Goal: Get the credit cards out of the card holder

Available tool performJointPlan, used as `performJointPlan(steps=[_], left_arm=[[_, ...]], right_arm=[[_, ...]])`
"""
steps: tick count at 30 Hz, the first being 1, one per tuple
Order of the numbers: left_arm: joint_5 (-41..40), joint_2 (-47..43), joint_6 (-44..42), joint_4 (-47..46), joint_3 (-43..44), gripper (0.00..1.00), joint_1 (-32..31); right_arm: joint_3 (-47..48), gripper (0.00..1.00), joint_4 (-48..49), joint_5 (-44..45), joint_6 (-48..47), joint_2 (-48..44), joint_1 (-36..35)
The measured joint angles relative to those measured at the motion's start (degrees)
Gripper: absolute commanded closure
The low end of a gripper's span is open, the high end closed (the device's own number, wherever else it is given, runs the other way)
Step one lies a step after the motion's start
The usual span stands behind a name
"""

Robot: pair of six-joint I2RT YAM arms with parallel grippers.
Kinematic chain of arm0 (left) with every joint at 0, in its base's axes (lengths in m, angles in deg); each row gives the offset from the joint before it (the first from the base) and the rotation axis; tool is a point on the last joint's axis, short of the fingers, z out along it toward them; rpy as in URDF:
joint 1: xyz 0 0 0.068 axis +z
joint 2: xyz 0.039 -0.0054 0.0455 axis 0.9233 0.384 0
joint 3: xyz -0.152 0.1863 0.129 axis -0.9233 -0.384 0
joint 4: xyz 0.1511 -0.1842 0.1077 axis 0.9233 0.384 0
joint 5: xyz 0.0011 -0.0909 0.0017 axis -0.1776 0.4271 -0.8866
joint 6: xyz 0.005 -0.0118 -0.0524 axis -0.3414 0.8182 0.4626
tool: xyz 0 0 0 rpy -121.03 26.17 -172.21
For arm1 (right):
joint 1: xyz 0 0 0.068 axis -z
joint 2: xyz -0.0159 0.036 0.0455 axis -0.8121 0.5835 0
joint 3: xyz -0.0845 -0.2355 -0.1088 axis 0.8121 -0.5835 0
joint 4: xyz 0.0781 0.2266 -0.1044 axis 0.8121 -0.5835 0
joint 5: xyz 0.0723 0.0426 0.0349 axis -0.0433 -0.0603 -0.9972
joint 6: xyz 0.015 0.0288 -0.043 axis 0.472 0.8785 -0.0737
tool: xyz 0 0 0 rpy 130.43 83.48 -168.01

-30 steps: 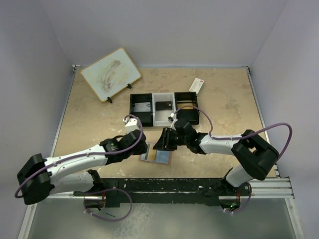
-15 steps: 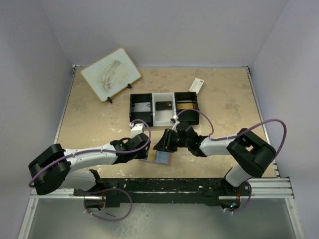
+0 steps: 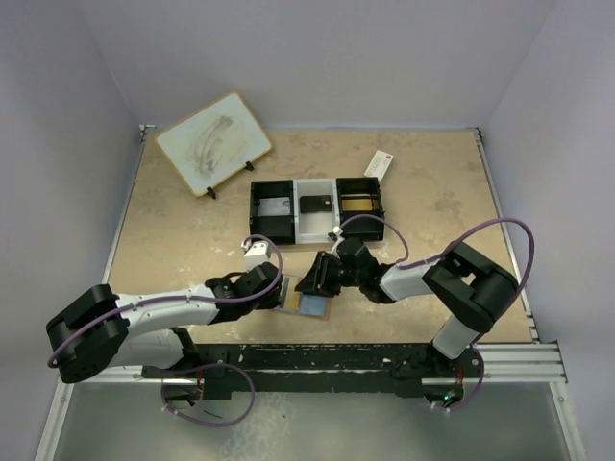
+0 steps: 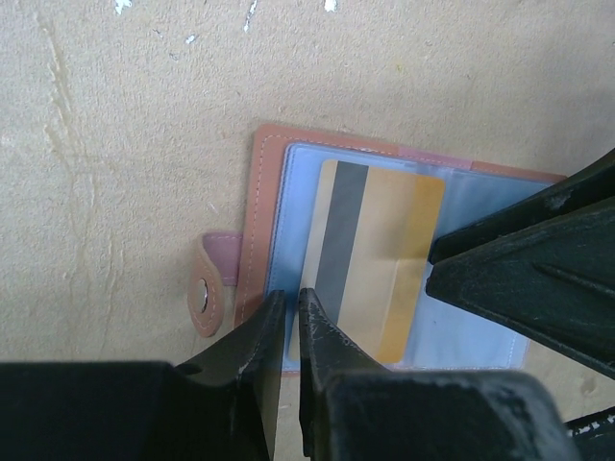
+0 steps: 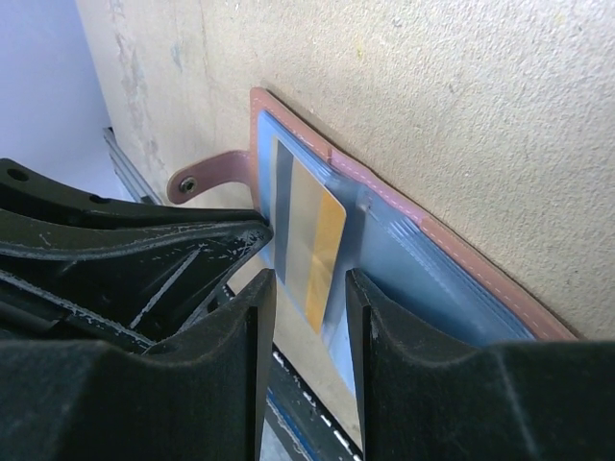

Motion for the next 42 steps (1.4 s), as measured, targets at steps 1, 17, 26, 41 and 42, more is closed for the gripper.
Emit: performJointPlan(steps=[1,17,26,41,42], left_arm=[[0.00,-0.02,-0.02,0.00,0.00,0.93,0.00],[-0.04,-0.17,0.00,0.46,0.00,0.95,0.00],[-0.31,-0.22,0.00,0.85,0.07,0.96,0.00],[-0.74,-2.21,-0.46,7.28,2.12,0.80,0.00],[-0.76,-2.67,-0.63,8.13,2.69,0.78,0.00]], right_arm=[[-0.22,0.63,0.66,0.00,0.31,0.20,-0.09],[-0.02,1.00,2.60,0.15,2.08,3.08,-0.24],[-0.02,1.00,-1.33,0.22,1.53,-0.72,-0.24],[1.42,1.00,-10.05,1.44,-2.12,-2.58,0.20],[1.57,1.00,-10.34,1.60,-2.38,-2.80,0.20]])
